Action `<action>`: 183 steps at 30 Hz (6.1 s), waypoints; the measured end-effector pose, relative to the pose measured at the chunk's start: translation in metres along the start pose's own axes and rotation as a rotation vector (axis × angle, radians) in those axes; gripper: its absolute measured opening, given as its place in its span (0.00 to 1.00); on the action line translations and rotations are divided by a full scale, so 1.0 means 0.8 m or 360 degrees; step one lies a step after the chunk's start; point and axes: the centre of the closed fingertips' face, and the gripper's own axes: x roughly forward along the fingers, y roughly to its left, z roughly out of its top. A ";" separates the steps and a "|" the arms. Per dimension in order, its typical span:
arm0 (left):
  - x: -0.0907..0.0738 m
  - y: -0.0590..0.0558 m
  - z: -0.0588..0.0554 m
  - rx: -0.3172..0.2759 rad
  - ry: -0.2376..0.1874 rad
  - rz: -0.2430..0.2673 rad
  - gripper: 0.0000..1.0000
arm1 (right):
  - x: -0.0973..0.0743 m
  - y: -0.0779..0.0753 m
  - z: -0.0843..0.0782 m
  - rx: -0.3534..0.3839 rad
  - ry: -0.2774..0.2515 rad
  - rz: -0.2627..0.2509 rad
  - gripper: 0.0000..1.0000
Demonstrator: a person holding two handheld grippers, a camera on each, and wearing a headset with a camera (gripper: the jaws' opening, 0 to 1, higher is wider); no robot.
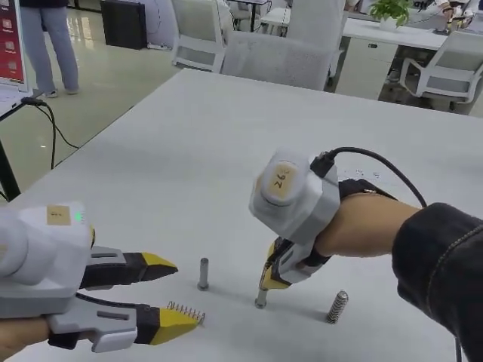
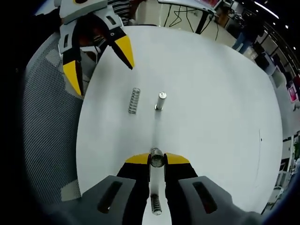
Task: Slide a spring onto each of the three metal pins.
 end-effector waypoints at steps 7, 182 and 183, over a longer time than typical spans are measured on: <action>0.000 0.000 0.000 0.0003 0.0003 0.0001 0.40 | 0.011 0.000 -0.005 0.0026 0.0013 0.0006 0.08; 0.004 -0.031 0.022 0.0041 -0.0096 -0.0188 0.08 | -0.054 0.089 0.076 -0.0318 -0.0329 0.0140 0.08; 0.004 -0.031 0.023 0.0040 -0.0097 -0.0189 0.08 | -0.054 0.089 0.076 -0.0328 -0.0331 0.0139 0.08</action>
